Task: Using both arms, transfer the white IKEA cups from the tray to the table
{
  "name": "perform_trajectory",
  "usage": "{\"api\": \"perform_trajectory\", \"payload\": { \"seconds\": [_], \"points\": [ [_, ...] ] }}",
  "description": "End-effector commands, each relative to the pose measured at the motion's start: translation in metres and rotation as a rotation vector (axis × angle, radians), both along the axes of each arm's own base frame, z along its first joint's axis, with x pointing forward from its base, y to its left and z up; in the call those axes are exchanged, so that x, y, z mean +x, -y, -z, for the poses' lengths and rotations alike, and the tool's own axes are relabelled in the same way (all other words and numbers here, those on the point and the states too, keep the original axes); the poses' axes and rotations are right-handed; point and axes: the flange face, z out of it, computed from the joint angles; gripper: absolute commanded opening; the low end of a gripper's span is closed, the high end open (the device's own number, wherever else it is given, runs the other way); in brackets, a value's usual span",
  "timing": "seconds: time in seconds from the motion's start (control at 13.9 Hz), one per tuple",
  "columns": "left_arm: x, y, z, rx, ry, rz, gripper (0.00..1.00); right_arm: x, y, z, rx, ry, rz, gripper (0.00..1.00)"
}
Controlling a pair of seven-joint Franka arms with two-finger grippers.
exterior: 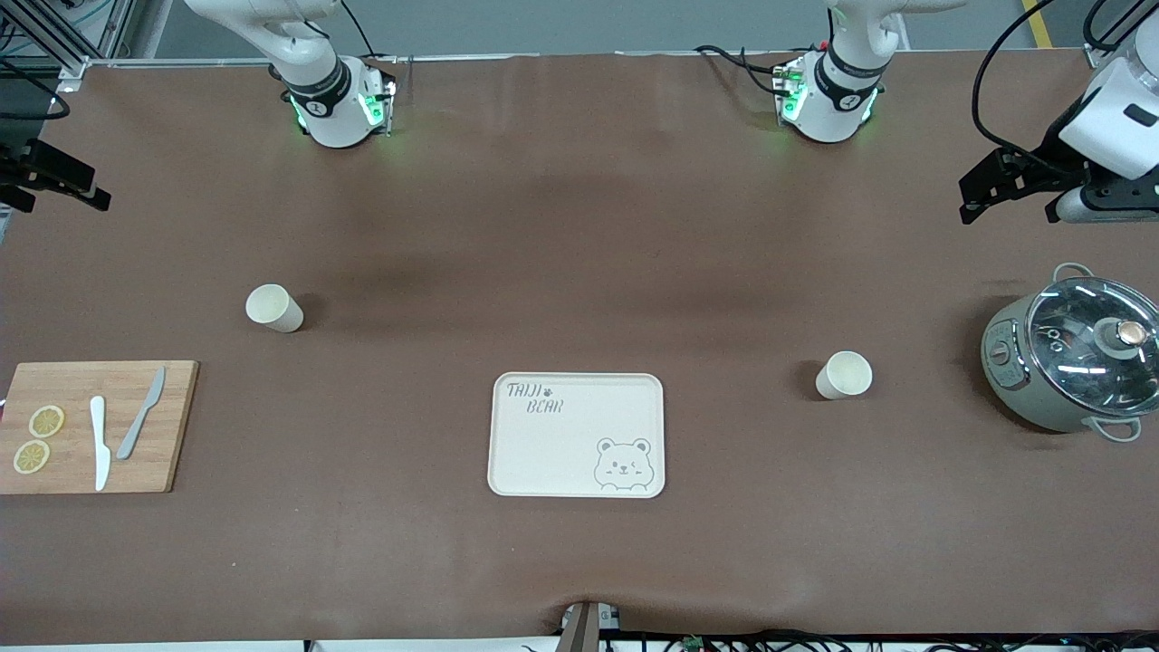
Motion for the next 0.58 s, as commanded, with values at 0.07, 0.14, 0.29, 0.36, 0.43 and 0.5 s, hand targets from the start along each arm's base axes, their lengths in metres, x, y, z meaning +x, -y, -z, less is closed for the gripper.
{"api": "perform_trajectory", "payload": {
  "seconds": [0.07,0.14,0.29,0.36,0.43,0.5],
  "points": [
    [0.000,0.001,-0.007,-0.019,-0.001,0.020,1.00,-0.001,-0.006,-0.007,-0.071,0.008,-0.006,1.00],
    [0.000,0.001,-0.007,-0.019,0.000,0.020,1.00,0.000,-0.009,-0.008,-0.087,0.012,-0.013,1.00],
    [-0.001,0.001,-0.010,-0.021,0.005,0.017,1.00,0.001,-0.011,-0.008,-0.091,0.018,-0.014,1.00],
    [-0.002,0.001,-0.010,-0.020,-0.004,0.017,1.00,0.000,-0.013,-0.010,-0.087,0.024,-0.013,1.00],
    [-0.002,0.001,-0.009,-0.021,-0.009,0.017,1.00,0.001,-0.013,-0.014,-0.084,0.034,-0.012,1.00],
    [-0.002,0.001,-0.009,-0.021,-0.010,0.017,1.00,0.000,-0.014,-0.015,-0.082,0.034,-0.014,1.00]
  ]
}}
